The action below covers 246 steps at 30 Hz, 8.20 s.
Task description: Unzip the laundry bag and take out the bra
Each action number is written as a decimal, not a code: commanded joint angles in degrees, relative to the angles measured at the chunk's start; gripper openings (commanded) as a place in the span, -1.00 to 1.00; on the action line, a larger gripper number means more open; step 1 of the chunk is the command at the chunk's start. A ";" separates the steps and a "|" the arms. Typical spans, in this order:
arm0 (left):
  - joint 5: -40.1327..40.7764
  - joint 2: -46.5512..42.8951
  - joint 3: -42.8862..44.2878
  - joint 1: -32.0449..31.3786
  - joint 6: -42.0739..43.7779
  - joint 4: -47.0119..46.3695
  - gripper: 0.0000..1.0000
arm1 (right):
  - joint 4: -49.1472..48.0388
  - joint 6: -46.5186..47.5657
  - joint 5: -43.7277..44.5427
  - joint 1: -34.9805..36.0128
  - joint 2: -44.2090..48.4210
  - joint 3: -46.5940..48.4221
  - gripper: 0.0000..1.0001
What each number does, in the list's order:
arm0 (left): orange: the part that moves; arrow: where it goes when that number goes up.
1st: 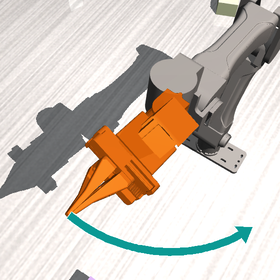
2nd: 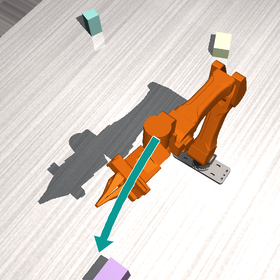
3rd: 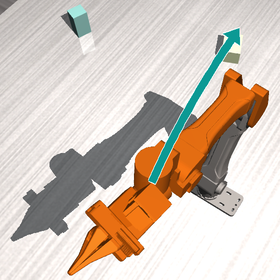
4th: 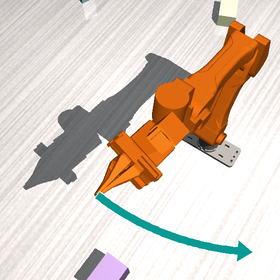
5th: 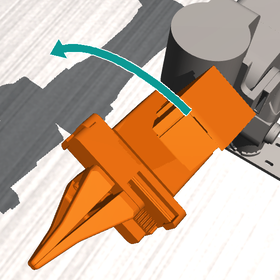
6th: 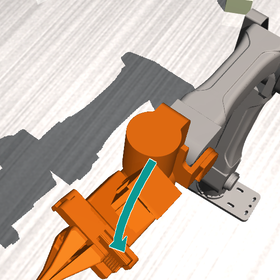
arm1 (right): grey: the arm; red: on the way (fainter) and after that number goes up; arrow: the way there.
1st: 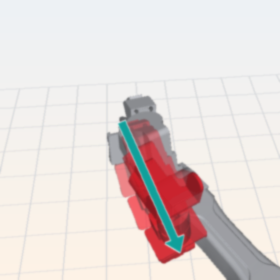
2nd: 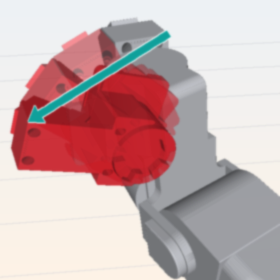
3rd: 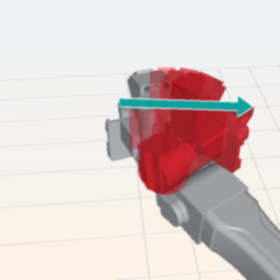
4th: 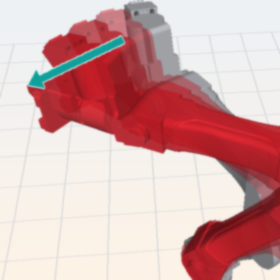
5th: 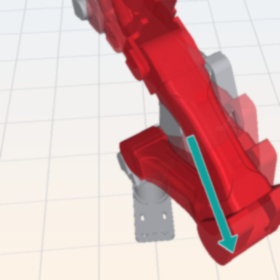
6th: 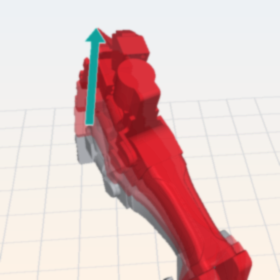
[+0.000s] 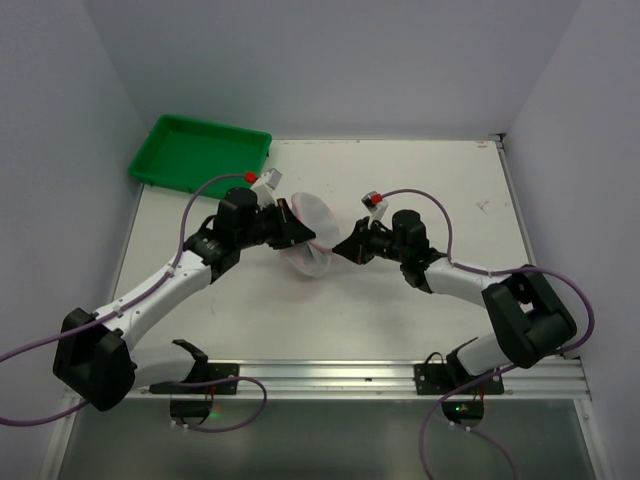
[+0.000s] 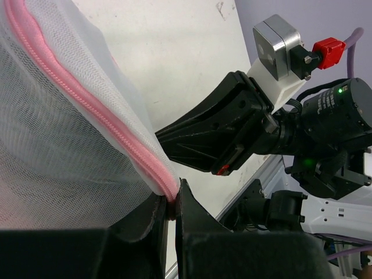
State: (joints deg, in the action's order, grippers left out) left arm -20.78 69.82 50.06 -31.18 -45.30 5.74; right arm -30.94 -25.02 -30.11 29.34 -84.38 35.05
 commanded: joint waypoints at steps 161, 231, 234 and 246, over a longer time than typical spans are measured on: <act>31.49 6.03 -2.62 -4.07 -7.19 -9.02 -1.00 | 26.02 14.10 29.64 11.87 24.18 5.11 0.10; 18.76 3.74 3.73 -1.60 -15.35 8.33 -1.00 | 14.85 14.21 43.91 20.23 4.65 5.83 -0.03; 17.53 4.09 2.50 -1.52 -15.26 6.84 -1.00 | 17.22 12.27 43.03 19.09 6.24 5.82 0.00; 16.56 5.93 0.91 -1.52 -19.82 1.82 -1.00 | 24.87 -5.72 35.55 19.08 16.96 6.09 0.06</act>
State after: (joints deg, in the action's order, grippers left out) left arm -4.10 75.59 51.00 -33.06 -63.07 12.01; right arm -8.14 -21.63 5.96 48.66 -70.19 41.71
